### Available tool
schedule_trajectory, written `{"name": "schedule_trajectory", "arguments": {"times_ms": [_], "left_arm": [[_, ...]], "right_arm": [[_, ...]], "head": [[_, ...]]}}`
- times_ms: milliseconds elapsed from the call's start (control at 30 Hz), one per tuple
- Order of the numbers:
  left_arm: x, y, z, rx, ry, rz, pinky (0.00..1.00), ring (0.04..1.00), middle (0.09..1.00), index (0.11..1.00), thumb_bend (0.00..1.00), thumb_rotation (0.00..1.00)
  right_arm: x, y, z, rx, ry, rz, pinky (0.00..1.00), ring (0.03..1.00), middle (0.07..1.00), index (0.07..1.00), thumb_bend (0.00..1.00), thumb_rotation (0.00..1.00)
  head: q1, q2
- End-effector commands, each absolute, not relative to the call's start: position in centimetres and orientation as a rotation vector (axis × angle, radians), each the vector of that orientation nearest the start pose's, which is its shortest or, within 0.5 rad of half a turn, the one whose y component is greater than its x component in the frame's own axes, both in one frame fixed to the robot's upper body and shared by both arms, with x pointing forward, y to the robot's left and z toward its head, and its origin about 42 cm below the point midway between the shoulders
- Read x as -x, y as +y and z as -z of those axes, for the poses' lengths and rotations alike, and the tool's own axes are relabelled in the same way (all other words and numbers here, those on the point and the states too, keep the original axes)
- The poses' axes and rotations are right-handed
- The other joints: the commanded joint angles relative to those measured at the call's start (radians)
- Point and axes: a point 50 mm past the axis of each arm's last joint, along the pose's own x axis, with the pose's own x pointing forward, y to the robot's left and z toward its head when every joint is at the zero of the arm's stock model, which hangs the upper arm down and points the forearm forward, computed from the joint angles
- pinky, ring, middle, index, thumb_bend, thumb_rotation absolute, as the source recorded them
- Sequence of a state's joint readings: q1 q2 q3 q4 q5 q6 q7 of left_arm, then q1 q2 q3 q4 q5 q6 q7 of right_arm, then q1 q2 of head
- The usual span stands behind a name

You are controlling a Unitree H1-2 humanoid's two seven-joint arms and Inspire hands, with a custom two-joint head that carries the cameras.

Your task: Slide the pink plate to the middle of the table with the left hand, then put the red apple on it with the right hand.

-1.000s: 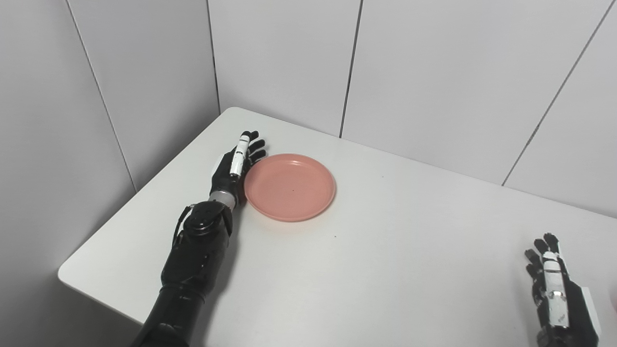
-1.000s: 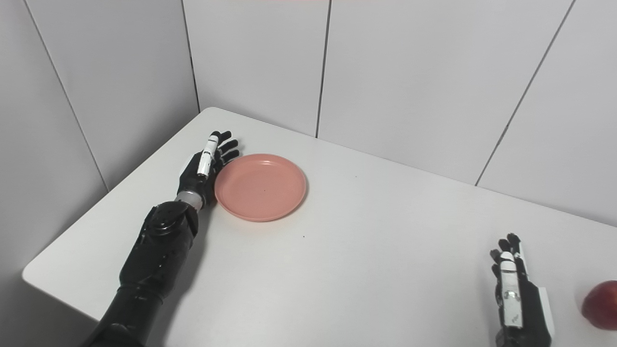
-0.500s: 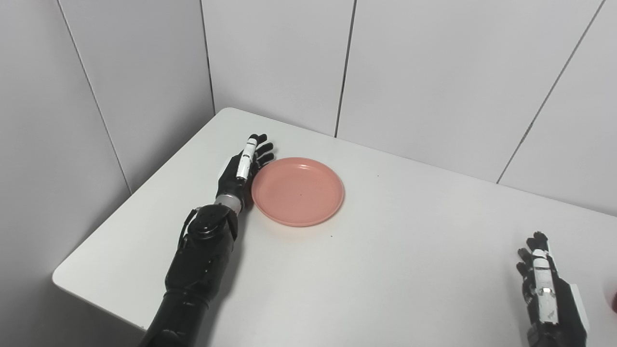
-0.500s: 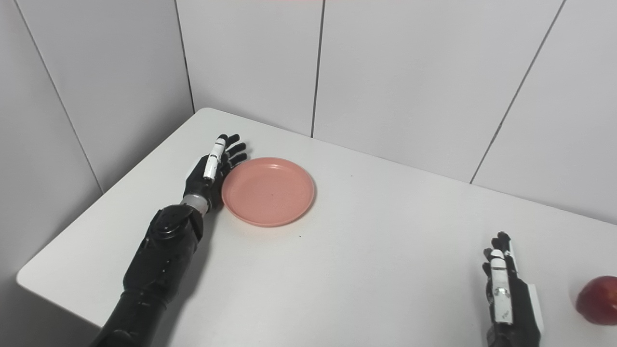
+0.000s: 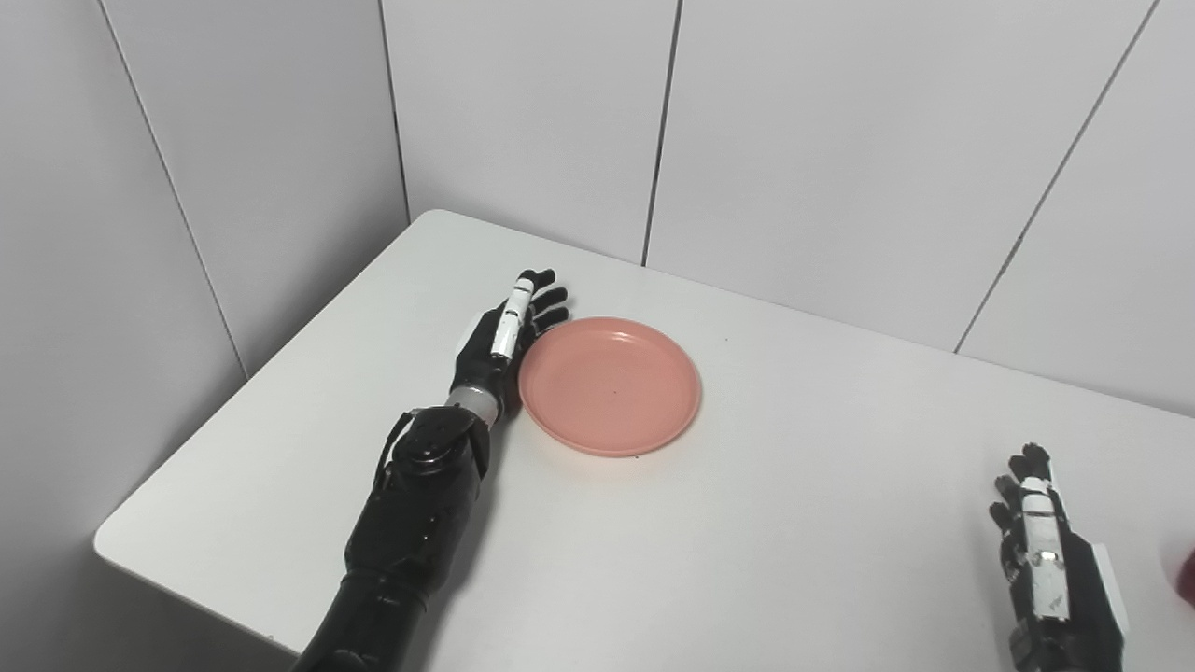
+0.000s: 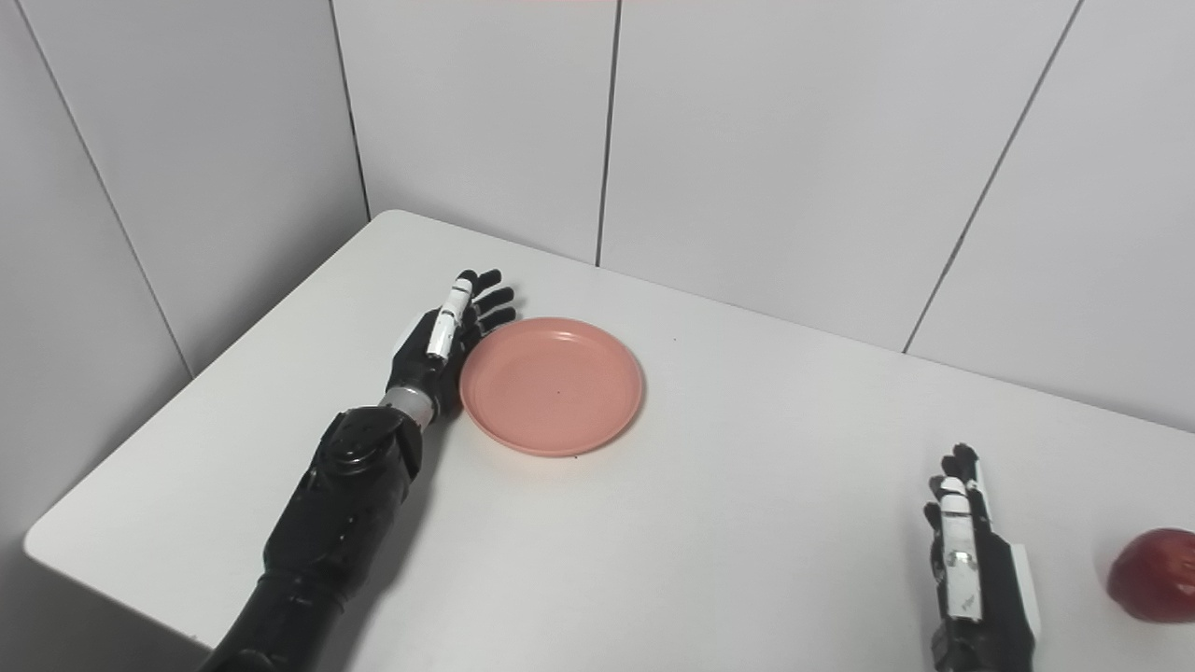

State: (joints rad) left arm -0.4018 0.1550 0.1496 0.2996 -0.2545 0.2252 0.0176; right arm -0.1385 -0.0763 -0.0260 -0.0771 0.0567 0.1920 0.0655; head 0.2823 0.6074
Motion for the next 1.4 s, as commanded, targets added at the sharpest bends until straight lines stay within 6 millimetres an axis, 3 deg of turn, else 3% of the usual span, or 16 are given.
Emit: {"name": "schedule_trajectory", "arguments": {"times_ms": [0, 367, 967, 1367], "left_arm": [[-41.9, 25.8, -14.5, 0.154, 0.128, -0.015, 0.84, 0.859, 0.865, 0.85, 0.35, 1.0], [-41.6, 24.0, -14.6, 0.171, 0.125, 0.037, 0.86, 0.874, 0.881, 0.855, 0.34, 1.0], [-41.1, 21.4, -15.1, 0.129, 0.138, 0.106, 0.86, 0.875, 0.882, 0.866, 0.36, 1.0], [-41.1, 18.4, -15.3, 0.125, 0.146, 0.162, 0.86, 0.867, 0.88, 0.861, 0.35, 1.0]], "right_arm": [[-33.4, -22.3, -16.5, 0.007, -0.098, -0.084, 1.0, 0.994, 0.999, 1.0, 0.11, 1.0], [-33.3, -22.1, -16.6, 0.03, -0.095, -0.086, 1.0, 0.99, 0.996, 1.0, 0.16, 1.0], [-33.4, -21.1, -17.0, 0.031, -0.095, -0.076, 1.0, 0.975, 0.988, 0.998, 0.14, 1.0], [-33.2, -20.6, -17.0, 0.047, -0.106, -0.078, 1.0, 0.97, 0.986, 0.997, 0.18, 1.0]], "head": [[-0.002, 0.0], [-0.024, 0.012], [-0.095, 0.032], [-0.129, 0.039]]}}
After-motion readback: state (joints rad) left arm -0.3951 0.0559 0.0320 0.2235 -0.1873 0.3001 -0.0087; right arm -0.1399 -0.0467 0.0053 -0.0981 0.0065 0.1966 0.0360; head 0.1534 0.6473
